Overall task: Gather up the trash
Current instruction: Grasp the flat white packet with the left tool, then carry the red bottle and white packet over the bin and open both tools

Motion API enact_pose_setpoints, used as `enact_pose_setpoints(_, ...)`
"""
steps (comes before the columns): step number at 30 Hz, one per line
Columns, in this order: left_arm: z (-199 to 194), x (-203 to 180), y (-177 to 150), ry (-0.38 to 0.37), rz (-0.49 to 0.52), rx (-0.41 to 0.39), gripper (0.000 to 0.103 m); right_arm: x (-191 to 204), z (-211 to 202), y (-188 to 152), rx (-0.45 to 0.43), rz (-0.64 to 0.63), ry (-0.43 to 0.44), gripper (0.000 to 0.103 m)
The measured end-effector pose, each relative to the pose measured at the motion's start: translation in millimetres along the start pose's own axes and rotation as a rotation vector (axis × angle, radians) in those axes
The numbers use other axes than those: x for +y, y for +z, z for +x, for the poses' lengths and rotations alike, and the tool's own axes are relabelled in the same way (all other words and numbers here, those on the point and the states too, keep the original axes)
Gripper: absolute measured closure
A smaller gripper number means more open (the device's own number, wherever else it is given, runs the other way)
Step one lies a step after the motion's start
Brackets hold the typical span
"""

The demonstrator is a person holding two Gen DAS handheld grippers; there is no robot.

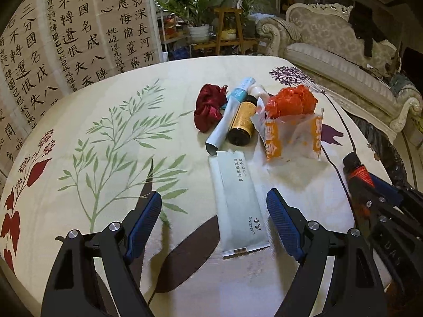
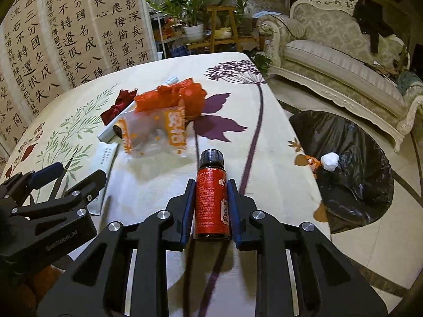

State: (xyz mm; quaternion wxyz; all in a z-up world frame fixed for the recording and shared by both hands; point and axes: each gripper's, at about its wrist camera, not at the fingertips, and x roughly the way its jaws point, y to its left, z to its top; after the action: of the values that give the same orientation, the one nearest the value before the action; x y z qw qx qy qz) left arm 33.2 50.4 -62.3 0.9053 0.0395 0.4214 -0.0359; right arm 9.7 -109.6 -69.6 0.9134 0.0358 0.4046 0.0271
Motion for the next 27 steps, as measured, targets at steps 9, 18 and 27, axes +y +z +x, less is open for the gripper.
enact_pose_setpoints(9,-1.9,-4.3,-8.4,-0.027,0.031,-0.004,0.075,-5.7,4.2,-1.7,0.003,0.013,0.008,0.08)
enact_pose_setpoints(18,-15.7,-2.2,-8.7,-0.111,0.006,-0.043,0.096,-11.6,2.8,-0.9,-0.008,0.023,0.002,0.08)
enact_pose_setpoints(27,-25.1,-8.8,-11.1,-0.123,0.011,-0.061,0.097,-16.3,-2.4,-0.3,-0.013,0.035,-0.01,0.08)
